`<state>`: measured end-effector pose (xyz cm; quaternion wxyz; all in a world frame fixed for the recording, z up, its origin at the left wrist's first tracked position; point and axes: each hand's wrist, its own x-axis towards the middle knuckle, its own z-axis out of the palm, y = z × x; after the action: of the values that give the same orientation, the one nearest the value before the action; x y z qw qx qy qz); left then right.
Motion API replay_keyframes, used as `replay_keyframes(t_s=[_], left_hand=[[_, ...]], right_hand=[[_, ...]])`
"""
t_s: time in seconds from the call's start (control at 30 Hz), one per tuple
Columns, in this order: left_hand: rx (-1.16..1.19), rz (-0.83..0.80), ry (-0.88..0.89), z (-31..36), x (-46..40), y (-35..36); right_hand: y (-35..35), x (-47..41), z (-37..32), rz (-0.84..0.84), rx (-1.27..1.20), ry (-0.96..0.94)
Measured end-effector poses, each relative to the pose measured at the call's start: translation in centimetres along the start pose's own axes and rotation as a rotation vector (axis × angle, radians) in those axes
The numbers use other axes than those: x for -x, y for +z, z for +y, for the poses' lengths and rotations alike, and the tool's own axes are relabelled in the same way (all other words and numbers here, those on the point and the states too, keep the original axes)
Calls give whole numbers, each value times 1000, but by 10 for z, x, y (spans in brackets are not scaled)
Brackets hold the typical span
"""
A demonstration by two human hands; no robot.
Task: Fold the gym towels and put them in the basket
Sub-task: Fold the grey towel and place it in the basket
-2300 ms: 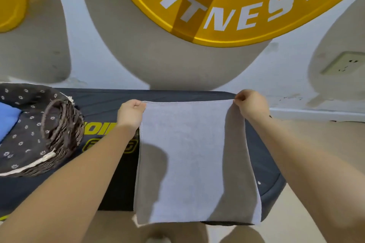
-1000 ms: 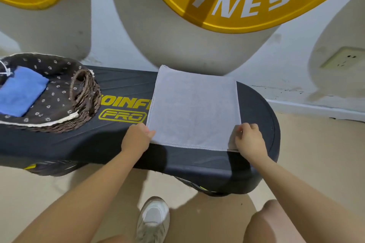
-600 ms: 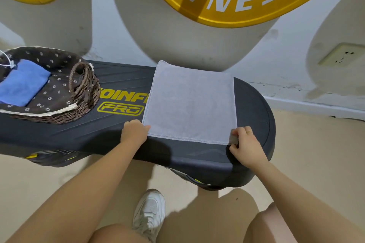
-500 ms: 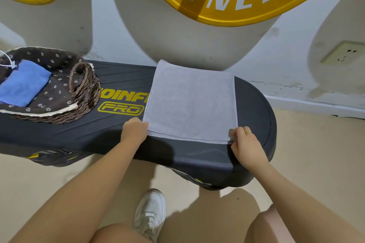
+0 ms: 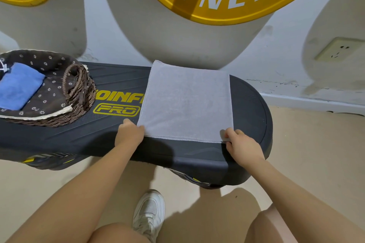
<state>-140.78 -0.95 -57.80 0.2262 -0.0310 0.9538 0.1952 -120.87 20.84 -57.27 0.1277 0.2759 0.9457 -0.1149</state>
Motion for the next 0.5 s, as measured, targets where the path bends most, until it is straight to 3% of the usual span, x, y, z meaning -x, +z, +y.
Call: replay_keyframes(t_s=[0.2, 0.33, 0.4, 0.5], left_hand=[[-75, -70, 4, 4, 1, 7], [214, -85, 8, -4, -1, 2], [459, -166, -100, -8, 5, -2], [620, -259, -178, -12, 17, -6]], right_hand=[[1, -3, 7, 13, -123, 24], [-5, 6, 10, -19, 12, -60], [-8, 10, 9, -80, 96, -81], [-13, 11, 12, -116, -59, -82]])
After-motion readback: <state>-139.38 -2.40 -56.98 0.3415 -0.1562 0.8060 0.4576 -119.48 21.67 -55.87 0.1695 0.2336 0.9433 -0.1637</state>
